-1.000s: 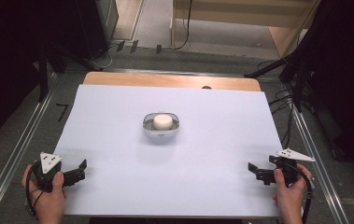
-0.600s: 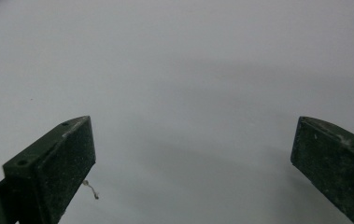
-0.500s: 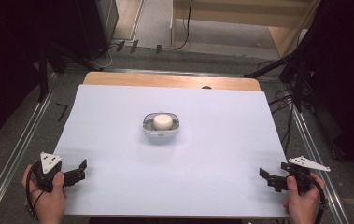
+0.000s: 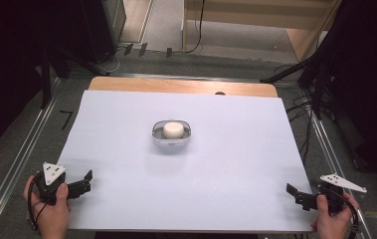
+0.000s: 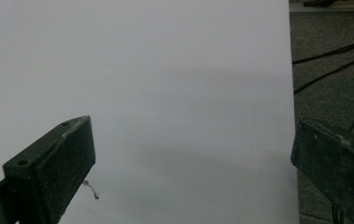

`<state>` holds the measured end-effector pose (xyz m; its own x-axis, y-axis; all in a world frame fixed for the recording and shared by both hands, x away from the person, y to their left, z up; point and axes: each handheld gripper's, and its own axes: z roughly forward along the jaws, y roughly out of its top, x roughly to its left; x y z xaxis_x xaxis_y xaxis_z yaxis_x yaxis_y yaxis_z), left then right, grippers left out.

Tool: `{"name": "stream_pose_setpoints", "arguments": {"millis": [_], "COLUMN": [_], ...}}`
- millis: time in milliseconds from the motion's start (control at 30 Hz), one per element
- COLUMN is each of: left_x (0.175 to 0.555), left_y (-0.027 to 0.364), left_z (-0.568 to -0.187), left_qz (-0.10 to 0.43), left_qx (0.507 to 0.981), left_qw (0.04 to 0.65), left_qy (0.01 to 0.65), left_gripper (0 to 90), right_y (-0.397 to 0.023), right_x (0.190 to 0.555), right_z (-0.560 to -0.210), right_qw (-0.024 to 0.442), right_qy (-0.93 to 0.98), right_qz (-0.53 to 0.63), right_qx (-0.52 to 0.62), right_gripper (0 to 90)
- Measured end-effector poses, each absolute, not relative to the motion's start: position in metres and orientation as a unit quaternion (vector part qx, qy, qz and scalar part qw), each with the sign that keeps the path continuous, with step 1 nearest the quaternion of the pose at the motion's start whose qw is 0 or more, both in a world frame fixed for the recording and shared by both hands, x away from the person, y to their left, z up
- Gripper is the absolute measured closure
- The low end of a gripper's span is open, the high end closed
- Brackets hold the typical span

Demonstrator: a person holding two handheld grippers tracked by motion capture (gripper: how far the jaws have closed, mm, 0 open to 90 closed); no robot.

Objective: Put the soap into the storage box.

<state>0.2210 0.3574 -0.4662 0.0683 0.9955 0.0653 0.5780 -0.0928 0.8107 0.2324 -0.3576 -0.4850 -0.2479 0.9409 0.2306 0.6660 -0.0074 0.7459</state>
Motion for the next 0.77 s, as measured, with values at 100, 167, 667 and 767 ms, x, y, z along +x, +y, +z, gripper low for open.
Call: {"name": "stream_pose_setpoints", "arguments": {"millis": [100, 167, 667, 767], "left_x": [0.221, 0.2211, 0.2214, 0.2217], "left_y": [0.3573, 0.3574, 0.3588, 0.3589], "left_z": [-0.4661, -0.4661, -0.466, -0.4661], "left_qz": [0.332, 0.332, 0.327, 0.326], "left_qx": [0.661, 0.661, 0.658, 0.657], "left_qw": [0.313, 0.313, 0.316, 0.316], "left_qy": [0.596, 0.596, 0.6, 0.602], "left_gripper": [0.0, 0.0, 0.0, 0.0], "right_y": [-0.3592, -0.3594, -0.3615, -0.3614], "right_x": [0.2299, 0.2289, 0.2237, 0.2238], "right_z": [-0.486, -0.4861, -0.4915, -0.4918], "right_qw": [0.18, 0.181, 0.192, 0.193], "right_qy": [0.682, 0.68, 0.649, 0.65], "right_qz": [0.397, 0.397, 0.426, 0.426], "right_qx": [0.588, 0.59, 0.601, 0.599], "right_gripper": [0.0, 0.0, 0.0, 0.0]}}
